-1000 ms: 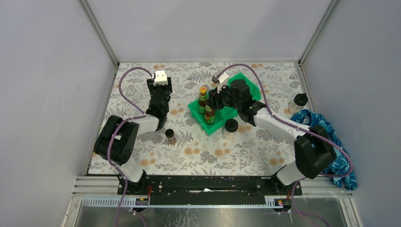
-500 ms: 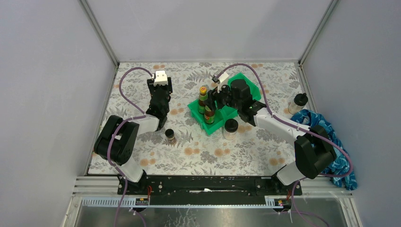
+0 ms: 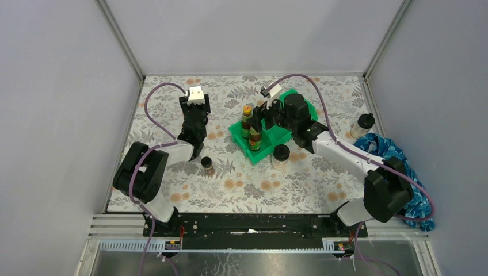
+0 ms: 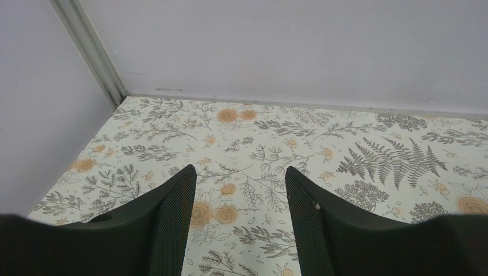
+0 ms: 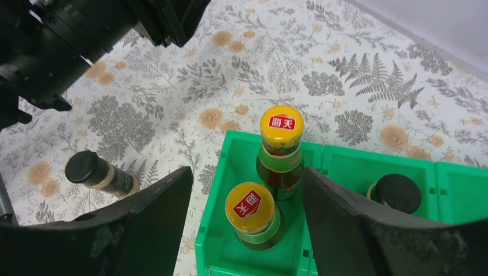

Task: Organize the condiment bottles
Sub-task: Place the bottle in the storage box.

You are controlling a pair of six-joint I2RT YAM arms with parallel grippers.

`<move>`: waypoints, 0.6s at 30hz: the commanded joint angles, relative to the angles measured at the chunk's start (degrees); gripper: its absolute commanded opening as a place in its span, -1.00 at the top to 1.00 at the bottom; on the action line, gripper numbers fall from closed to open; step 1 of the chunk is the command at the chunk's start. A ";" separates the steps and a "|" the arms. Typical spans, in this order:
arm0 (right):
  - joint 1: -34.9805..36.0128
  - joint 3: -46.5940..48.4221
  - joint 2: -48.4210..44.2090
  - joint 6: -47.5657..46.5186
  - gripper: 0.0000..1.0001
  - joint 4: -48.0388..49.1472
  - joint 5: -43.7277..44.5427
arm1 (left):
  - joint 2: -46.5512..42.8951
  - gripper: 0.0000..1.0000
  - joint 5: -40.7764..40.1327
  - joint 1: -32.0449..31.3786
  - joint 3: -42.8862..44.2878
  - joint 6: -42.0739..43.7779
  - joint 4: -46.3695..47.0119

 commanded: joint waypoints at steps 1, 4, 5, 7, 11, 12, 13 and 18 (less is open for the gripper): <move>-0.24 3.84 -3.78 0.46 -0.53 0.96 -0.94 | -2.63 -0.28 -1.19 -0.60 -0.87 0.14 4.10; -0.26 4.10 -5.41 0.39 -0.57 0.45 -0.41 | -3.96 -0.27 -0.84 -0.69 -0.76 -0.35 2.90; -0.26 4.12 -6.13 0.31 -0.58 0.10 -0.22 | -4.52 -0.28 -0.52 -0.62 -0.69 -0.72 2.28; -0.24 3.96 -7.67 0.25 -0.60 -0.37 -0.01 | -5.95 -0.28 0.22 -0.66 -0.48 -1.49 1.00; -0.24 3.11 -10.72 0.82 -0.61 -0.90 -1.33 | -9.65 -0.28 1.44 -0.69 1.26 -4.15 -4.17; -0.20 2.95 -11.53 0.82 -0.60 -1.25 -2.01 | -10.80 -0.28 2.17 -0.67 2.04 -4.70 -5.69; -0.22 2.71 -12.20 2.28 -0.60 -1.45 -2.76 | -12.04 -0.28 3.07 -0.64 3.00 -5.55 -7.95; 0.81 0.28 -15.64 3.43 -0.59 -1.69 -5.87 | -18.44 -0.28 9.01 -1.15 9.51 -11.13 -21.75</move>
